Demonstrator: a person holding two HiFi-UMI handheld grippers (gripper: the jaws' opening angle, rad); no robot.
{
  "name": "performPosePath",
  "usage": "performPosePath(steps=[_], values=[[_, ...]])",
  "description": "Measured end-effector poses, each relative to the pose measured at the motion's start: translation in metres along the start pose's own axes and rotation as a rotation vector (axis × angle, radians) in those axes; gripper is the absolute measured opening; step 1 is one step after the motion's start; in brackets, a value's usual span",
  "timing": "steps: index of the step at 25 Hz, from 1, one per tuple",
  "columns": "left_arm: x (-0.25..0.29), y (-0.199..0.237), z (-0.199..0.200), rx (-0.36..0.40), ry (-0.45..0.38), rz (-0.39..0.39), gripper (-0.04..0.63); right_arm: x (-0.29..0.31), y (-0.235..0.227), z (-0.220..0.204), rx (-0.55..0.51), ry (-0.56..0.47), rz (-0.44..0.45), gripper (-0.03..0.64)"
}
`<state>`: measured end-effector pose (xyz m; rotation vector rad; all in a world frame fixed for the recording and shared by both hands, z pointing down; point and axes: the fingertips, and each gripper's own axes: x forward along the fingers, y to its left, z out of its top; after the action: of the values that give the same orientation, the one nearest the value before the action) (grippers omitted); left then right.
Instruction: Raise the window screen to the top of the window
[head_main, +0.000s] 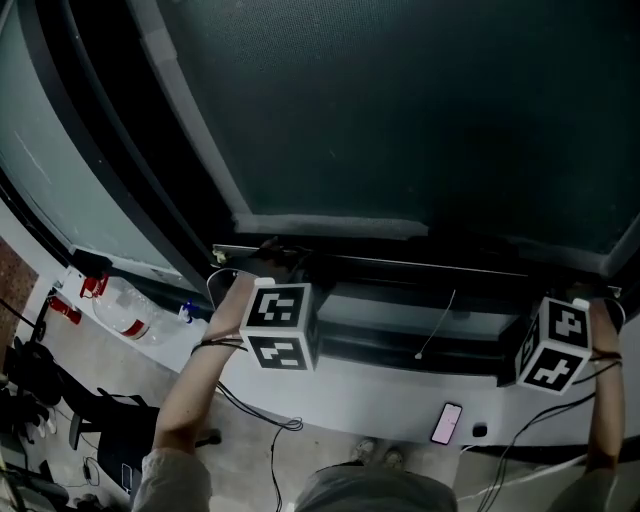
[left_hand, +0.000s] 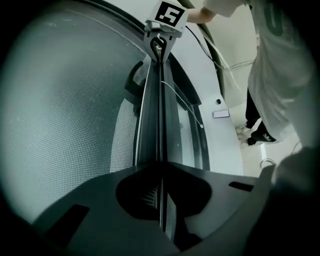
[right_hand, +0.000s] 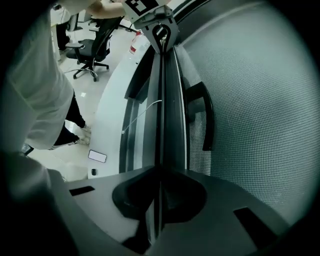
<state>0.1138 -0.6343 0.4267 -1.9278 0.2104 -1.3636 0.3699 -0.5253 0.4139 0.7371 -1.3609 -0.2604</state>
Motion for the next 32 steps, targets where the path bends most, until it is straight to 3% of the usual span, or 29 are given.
performPosePath(steps=[5, 8, 14, 18, 23, 28, 32], values=[[-0.002, -0.003, 0.000, -0.056, -0.041, -0.213, 0.018, -0.001, 0.003, 0.001, 0.023, -0.044, 0.125, 0.020], [-0.001, -0.004, 0.000, -0.057, -0.045, -0.193, 0.018, 0.001, 0.004, 0.002, 0.050, -0.073, 0.122, 0.020], [-0.014, 0.009, 0.003, -0.036, -0.044, -0.121, 0.018, -0.014, -0.007, 0.000, 0.000, -0.062, 0.007, 0.020], [-0.042, 0.042, 0.009, -0.009, -0.058, -0.037, 0.018, -0.044, -0.038, -0.002, -0.004, -0.062, -0.086, 0.020], [-0.096, 0.095, 0.017, 0.017, -0.064, 0.156, 0.018, -0.102, -0.088, -0.003, -0.004, -0.079, -0.277, 0.020], [-0.170, 0.165, 0.035, 0.043, -0.083, 0.341, 0.018, -0.178, -0.153, -0.007, -0.054, -0.028, -0.540, 0.021], [-0.234, 0.229, 0.042, 0.043, -0.078, 0.465, 0.018, -0.248, -0.212, -0.009, -0.061, -0.029, -0.698, 0.021]])
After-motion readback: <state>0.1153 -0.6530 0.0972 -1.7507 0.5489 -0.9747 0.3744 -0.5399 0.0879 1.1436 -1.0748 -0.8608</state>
